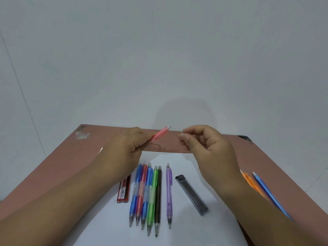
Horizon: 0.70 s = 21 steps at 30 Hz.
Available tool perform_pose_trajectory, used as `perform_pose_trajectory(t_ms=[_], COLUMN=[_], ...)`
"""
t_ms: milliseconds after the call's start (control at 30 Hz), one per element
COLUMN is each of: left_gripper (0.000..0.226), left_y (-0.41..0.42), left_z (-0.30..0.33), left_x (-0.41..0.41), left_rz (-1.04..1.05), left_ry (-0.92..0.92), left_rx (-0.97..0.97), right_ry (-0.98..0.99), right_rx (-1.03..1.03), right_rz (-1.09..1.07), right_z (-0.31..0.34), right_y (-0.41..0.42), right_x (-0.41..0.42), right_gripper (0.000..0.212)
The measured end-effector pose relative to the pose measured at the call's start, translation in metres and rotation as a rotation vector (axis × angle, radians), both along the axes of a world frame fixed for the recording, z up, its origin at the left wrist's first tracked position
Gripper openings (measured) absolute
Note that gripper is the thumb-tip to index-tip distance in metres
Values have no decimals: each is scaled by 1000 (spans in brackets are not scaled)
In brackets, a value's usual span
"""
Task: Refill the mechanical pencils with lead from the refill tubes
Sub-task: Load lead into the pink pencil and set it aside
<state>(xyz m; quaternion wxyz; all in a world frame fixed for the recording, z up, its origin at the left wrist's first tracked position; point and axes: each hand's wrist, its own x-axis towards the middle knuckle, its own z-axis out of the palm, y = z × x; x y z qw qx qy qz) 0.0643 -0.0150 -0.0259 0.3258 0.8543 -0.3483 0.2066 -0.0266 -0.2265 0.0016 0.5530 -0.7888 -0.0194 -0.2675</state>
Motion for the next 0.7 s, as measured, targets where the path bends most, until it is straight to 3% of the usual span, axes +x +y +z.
perform_pose_trajectory(t_ms=[233, 467, 700], left_gripper=[42, 38, 40], left_y=[-1, -2, -2], left_z=[-5, -4, -2], left_x=[4, 1, -1], left_rz=[-90, -118, -115], left_ry=[-96, -150, -172], left_rx=[16, 20, 25], right_ry=[-87, -69, -38], right_rx=[72, 112, 140], right_rz=[76, 104, 104], right_z=[3, 4, 4], right_y=[10, 11, 10], right_x=[-7, -6, -6], right_gripper=[20, 9, 12])
